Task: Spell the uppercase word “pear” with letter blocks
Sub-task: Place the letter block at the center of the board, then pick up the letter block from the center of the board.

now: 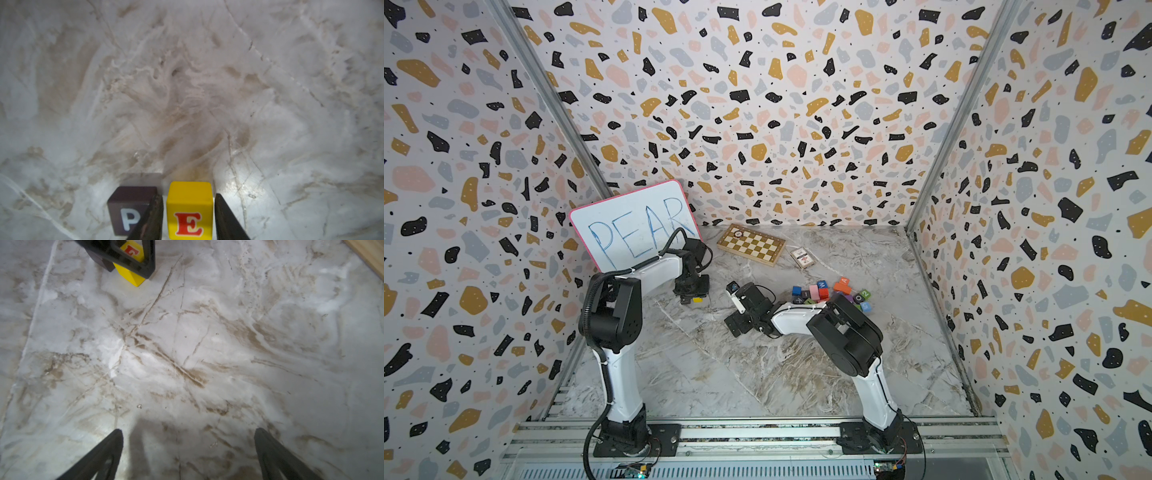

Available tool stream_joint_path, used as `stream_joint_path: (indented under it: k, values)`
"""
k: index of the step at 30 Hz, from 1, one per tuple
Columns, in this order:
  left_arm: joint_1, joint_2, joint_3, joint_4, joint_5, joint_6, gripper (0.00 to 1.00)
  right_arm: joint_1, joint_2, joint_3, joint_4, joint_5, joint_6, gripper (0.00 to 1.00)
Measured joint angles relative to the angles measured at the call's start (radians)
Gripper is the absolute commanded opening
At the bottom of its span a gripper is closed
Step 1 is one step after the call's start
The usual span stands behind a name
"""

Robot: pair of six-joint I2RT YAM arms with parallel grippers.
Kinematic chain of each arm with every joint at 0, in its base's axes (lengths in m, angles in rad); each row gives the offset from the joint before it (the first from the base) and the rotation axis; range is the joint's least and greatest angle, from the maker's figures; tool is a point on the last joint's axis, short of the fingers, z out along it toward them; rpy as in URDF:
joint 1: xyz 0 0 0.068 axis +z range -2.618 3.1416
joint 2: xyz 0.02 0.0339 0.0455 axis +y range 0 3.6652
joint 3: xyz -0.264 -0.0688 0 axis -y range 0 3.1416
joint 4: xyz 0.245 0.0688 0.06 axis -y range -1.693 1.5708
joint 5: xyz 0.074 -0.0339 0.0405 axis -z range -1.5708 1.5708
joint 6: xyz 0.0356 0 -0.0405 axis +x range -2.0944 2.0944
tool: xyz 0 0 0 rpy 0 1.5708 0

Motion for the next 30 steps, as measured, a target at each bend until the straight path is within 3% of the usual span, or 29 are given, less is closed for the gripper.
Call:
stream_joint_path:
  k: [10,18,26,30]
  values:
    - [0.000,-0.011,0.000,-0.012,-0.018,-0.006,0.42,0.000,-0.058,0.000,-0.022,0.004,-0.001,1.00]
    - [0.000,-0.130,0.000,-0.031,-0.017,-0.026,0.46,-0.024,-0.200,-0.017,-0.100,0.031,-0.003,0.97]
    - [-0.028,-0.303,-0.063,-0.028,0.034,-0.043,0.52,-0.160,-0.413,-0.169,-0.220,0.083,0.003,0.95]
    - [-0.068,-0.414,-0.180,-0.022,0.087,-0.043,0.66,-0.265,-0.468,-0.212,-0.297,0.090,0.021,0.95]
